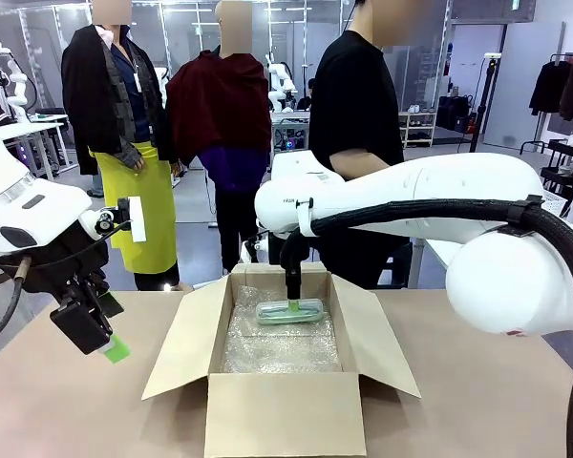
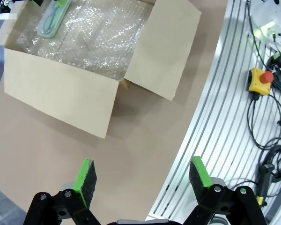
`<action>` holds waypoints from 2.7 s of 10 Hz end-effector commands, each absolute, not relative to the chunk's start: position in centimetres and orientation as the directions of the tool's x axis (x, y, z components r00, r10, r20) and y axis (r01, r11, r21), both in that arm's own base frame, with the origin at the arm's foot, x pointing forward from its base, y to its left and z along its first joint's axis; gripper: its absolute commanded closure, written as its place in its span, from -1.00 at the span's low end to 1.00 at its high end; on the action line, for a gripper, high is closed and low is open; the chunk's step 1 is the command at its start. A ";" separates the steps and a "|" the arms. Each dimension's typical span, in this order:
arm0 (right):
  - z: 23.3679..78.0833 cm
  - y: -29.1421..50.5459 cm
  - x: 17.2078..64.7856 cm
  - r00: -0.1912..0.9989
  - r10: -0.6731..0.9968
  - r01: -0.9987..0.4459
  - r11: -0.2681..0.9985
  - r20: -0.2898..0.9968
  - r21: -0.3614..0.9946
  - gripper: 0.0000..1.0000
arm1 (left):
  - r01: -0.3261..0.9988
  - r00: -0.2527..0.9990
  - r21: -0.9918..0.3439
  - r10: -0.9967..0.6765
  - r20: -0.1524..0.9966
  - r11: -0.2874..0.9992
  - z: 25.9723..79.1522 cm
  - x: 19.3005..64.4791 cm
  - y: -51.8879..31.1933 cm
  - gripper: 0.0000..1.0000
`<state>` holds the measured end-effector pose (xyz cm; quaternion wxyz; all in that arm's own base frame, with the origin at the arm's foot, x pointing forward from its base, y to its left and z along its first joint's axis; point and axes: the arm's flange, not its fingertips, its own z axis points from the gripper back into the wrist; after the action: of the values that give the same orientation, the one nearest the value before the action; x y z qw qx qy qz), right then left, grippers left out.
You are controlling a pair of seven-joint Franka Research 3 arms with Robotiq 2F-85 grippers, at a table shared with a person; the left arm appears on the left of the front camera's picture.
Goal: Pack the glasses set securely to prepare it for shipping.
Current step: Put the Glasses case from the right side of the table into the Package Box.
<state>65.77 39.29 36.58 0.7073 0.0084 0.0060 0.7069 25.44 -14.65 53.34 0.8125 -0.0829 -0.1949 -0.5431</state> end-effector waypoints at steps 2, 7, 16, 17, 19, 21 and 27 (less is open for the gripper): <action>36.7 39.6 65.7 -0.003 1.000 -1.000 -0.003 0.010 0.019 -1.00 | 0.918 0.325 0.078 -0.849 0.417 0.390 53.4 25.6 -14.6 -1.00; 36.5 39.3 65.8 0.000 1.000 -1.000 0.000 0.003 0.021 -1.00 | 0.918 0.325 0.078 -0.849 0.417 0.390 53.4 25.6 -14.6 -1.00; 52.0 21.2 50.7 0.427 0.870 -0.896 0.444 0.248 -0.017 -1.00 | 0.822 0.536 -0.179 -0.631 0.561 0.540 56.1 27.4 -12.3 -1.00; 52.5 18.8 48.6 0.470 0.839 -0.869 0.495 0.275 -0.023 -1.00 | 0.814 0.543 -0.175 -0.621 0.565 0.554 56.1 27.6 -12.0 -1.00; 53.4 14.3 45.4 0.567 0.767 -0.802 0.597 0.301 -0.011 -1.00 | 0.806 0.553 -0.178 -0.610 0.568 0.565 56.1 28.0 -11.7 -1.00; 53.8 9.8 42.7 0.722 0.621 -0.656 0.755 0.306 0.015 -1.00 | 0.789 0.568 -0.168 -0.596 0.567 0.592 56.0 28.5 -11.4 -1.00; 53.7 3.1 38.9 0.833 0.366 -0.414 0.910 0.415 0.027 -1.00 | 0.801 0.544 -0.166 -0.585 0.602 0.574 55.9 28.6 -11.4 -1.00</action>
<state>39.36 2.03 53.94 0.9566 0.0648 -0.1923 0.2092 28.49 -11.04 56.00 0.8605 -0.2051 -0.2317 -0.4046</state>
